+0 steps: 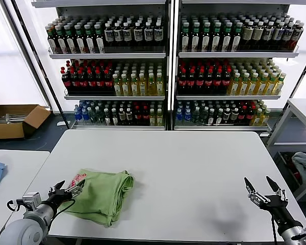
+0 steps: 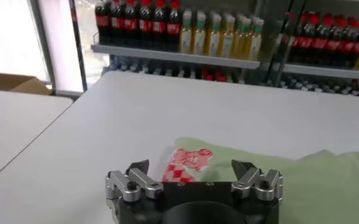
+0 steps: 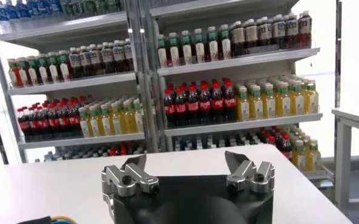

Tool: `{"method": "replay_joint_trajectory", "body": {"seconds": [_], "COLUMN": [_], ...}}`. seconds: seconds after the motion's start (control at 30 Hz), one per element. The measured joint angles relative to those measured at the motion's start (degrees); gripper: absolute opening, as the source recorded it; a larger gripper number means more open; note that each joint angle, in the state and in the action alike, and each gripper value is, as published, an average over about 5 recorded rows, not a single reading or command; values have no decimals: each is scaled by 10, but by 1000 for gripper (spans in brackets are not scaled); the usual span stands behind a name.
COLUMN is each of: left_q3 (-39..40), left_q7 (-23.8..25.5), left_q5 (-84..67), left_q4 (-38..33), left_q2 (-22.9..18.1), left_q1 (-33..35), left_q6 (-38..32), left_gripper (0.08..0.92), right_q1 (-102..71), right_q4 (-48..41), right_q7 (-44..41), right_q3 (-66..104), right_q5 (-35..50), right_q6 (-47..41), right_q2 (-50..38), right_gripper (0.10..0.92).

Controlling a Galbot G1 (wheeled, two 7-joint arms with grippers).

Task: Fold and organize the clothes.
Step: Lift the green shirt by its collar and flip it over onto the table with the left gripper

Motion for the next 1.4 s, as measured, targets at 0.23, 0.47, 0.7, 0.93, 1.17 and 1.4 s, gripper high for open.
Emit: {"method": "replay_joint_trajectory", "body": {"seconds": [0.23, 0.47, 0.7, 0.93, 1.17, 1.4], "left_q3": [8, 11, 14, 20, 7, -44], "left_q7": [8, 12, 14, 11, 1, -2], "left_q5": [-2, -3, 0, 12, 13, -5], "left_q4": [36, 54, 54, 46, 35, 34], "left_q2": [-7, -20, -34, -47, -43, -23], "left_q1": [-14, -16, -10, -4, 0, 3], "left_q6": [7, 4, -1, -13, -25, -30], "left_gripper": [823, 723, 524, 325, 135, 114], "right_q1": [0, 3, 4, 4, 8, 15], "right_q4": [1, 2, -1, -3, -7, -11], "right_q7": [0, 1, 1, 0, 0, 0], "right_q3": [0, -2, -4, -1, -2, -8], "right_q5": [-1, -1, -2, 0, 1, 1], "right_q6": [-1, -2, -1, 0, 1, 1], "right_q2": [-2, -3, -3, -4, -4, -3], "right_gripper": [823, 823, 823, 823, 823, 823]}}
